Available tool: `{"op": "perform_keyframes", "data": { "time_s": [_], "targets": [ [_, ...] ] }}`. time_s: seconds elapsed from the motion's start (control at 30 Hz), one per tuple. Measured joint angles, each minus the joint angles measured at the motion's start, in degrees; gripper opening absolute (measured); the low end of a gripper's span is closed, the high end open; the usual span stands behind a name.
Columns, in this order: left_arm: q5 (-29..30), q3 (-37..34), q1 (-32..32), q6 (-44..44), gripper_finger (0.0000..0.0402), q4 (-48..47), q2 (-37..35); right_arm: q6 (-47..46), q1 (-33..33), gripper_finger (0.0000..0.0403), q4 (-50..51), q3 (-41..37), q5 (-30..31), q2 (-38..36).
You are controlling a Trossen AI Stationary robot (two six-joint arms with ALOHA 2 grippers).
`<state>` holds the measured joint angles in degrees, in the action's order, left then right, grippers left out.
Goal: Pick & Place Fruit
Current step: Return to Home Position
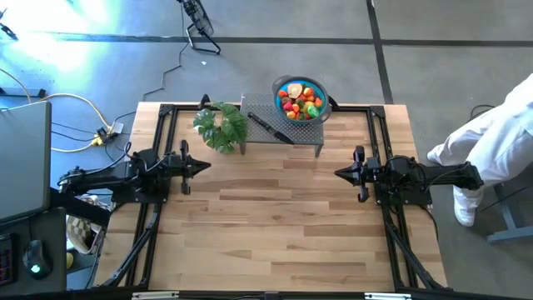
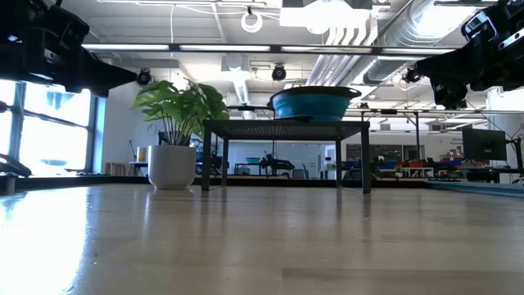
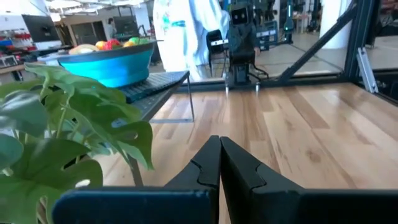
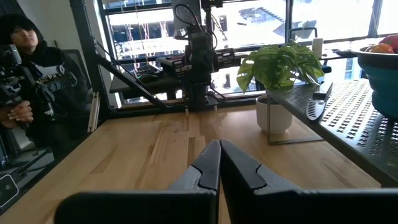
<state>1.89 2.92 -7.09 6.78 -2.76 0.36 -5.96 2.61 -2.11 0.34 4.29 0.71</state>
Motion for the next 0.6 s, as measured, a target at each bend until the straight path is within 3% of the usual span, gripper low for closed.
{"op": "perform_keyframes", "data": {
  "time_s": [0.43, 0.6],
  "targets": [
    [-0.2, -0.5, 0.0, 0.5, 0.0006, 0.2, 0.2, 0.0, 0.0, 0.0003, 0.0, 0.0, 0.0, 0.0],
    [-2.0, -0.6, 0.0, -3.2, 0.0006, -0.2, 0.4, 0.0, 0.0, 0.0003, 0.0, 0.0, 0.0, 0.0]
  ]
}}
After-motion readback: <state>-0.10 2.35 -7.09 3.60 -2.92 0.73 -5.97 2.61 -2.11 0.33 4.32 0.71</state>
